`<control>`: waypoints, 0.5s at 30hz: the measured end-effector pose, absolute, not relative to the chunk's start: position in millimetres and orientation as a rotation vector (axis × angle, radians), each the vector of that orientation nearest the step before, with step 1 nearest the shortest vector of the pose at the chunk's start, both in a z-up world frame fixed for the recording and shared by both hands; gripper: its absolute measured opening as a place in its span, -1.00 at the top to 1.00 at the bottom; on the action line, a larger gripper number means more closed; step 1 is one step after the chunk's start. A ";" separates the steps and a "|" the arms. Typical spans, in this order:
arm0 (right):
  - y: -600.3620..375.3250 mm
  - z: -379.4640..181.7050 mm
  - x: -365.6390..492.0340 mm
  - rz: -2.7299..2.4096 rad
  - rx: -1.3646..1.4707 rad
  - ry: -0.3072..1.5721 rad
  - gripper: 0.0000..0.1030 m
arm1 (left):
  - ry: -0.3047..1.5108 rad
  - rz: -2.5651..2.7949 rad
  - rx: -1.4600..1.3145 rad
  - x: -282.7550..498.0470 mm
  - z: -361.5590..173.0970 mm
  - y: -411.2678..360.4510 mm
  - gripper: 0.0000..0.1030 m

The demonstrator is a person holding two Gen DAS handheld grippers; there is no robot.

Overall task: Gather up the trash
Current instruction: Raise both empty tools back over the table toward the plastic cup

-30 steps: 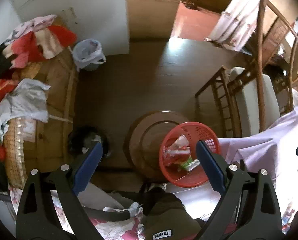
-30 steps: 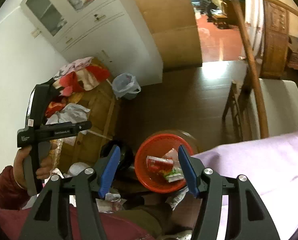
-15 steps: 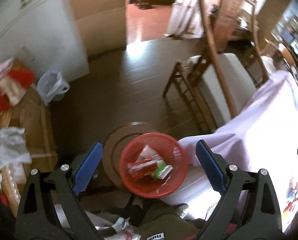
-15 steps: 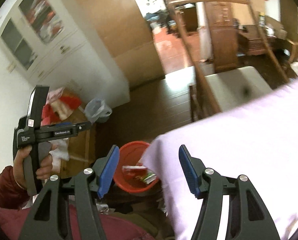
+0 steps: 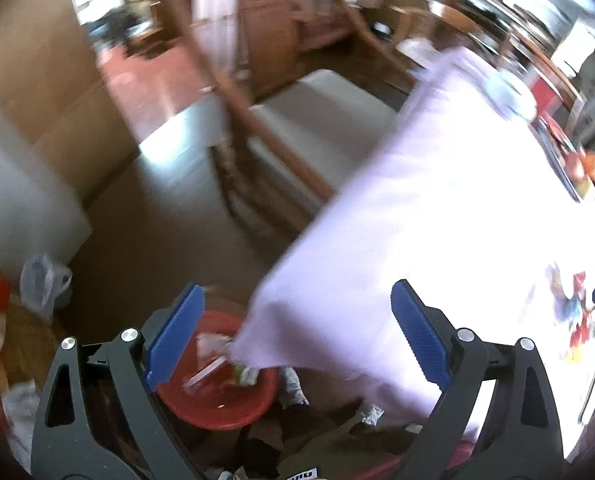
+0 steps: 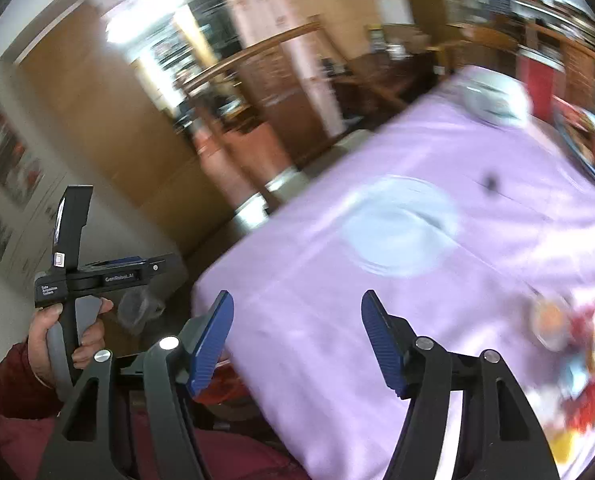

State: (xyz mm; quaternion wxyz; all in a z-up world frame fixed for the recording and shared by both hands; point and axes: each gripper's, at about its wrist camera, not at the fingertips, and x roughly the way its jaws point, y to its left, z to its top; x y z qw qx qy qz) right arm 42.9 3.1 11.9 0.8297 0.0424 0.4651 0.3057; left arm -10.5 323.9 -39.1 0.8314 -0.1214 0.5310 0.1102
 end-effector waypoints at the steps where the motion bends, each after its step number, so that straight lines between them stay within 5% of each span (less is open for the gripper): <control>1: -11.4 9.6 41.2 0.617 0.111 0.988 -0.27 | 1.134 0.199 -0.234 -1.4 -40.4 309.5 -0.77; 15: -191.6 -17.7 -21.1 0.153 0.397 0.958 -0.28 | 1.195 -0.286 0.075 81.6 -61.0 89.4 -0.77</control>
